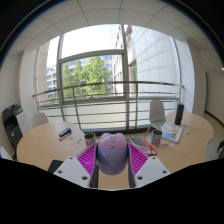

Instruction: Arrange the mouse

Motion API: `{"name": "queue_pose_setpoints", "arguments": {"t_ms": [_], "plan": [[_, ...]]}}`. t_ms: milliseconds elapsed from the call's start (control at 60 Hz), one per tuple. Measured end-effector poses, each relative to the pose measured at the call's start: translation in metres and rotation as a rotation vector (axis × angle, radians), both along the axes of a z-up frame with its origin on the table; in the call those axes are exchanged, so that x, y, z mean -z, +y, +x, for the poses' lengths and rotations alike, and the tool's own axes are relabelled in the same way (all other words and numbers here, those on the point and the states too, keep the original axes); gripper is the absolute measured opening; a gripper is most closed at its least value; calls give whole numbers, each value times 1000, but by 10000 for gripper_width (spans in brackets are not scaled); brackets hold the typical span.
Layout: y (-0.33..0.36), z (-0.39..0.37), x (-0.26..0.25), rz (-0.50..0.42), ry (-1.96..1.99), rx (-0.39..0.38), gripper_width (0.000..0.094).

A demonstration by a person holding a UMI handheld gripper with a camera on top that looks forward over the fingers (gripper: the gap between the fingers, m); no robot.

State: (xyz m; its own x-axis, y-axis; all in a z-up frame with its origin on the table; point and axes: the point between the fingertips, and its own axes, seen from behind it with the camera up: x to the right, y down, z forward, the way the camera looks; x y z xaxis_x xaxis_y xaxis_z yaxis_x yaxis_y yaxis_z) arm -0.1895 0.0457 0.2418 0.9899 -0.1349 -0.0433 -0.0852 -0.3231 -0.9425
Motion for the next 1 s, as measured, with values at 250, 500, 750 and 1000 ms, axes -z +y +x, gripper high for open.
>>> {"name": "queue_pose_setpoints", "arguments": {"t_ms": [250,500,750,1000], "plan": [[44,-187,173,-274,30,-167,436],[43,-205,254,-399,-4,-142,586],[10,-200,165,-328,-62,-106,853],[-82,-206,74,-263,-72,-72,844]]}}
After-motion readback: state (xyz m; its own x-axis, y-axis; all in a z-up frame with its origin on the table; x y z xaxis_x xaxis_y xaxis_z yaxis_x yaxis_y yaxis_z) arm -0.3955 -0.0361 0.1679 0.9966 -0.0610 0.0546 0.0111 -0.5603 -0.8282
